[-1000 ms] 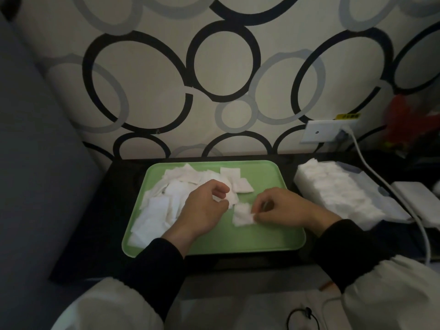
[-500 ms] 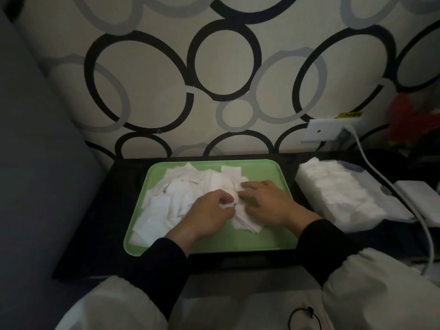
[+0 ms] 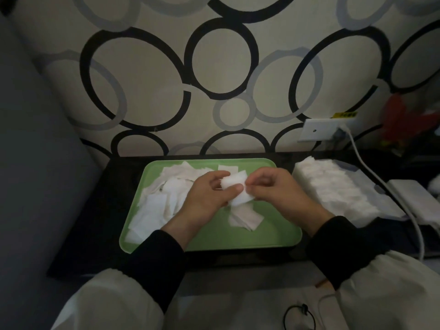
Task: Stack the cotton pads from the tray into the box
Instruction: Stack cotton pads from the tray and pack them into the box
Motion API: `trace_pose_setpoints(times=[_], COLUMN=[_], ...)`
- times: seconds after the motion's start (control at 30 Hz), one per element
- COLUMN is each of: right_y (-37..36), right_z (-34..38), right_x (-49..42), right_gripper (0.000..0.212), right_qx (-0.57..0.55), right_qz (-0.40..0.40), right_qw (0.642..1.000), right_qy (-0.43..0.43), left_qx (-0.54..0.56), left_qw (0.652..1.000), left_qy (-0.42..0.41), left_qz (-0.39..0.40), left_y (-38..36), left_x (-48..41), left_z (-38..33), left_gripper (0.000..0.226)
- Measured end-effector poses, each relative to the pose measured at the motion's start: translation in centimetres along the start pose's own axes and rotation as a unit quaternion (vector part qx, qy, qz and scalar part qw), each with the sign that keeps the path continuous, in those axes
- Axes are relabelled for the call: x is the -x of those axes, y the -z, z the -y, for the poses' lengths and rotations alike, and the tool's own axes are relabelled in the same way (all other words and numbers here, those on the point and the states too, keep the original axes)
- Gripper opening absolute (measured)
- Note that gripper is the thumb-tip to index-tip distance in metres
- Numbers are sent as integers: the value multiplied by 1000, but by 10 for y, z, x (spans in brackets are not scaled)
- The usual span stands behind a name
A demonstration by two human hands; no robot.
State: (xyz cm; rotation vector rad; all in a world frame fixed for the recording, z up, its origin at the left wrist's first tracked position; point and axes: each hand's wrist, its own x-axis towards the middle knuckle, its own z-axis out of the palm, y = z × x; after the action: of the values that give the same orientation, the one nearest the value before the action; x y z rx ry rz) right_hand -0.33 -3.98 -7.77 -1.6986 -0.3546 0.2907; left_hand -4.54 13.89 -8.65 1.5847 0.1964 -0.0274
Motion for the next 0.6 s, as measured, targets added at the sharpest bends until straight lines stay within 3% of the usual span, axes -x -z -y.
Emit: trace_pose_setpoints(times=[0.1,0.2,0.3,0.43,0.6], right_y=[1,8,12,3,-5], right_z=[-3,-13,-14,-11,-13], right_x=[-2,-5,1,6,2], right_gripper=[11,13,22,46,34], right_qx=[7,200,358,424,450], right_qz=[-30,-69,-11,34,56], right_qw=[999,977,929,893,874], right_qy=[-12,-31,-93,-148,-176], left_qx=[31,43,34,44,59], left_qw=[999,997,995,991,991], left_qy=[-9,0,18,45,59], left_qz=[-25,-60,-90,-118,-102], left_y=[-4,0,3,4,4], left_x=[-1,-3,-4,-7,-10], left_z=[-1,1,1,2,6], left_gripper=[23,14,10,17,31])
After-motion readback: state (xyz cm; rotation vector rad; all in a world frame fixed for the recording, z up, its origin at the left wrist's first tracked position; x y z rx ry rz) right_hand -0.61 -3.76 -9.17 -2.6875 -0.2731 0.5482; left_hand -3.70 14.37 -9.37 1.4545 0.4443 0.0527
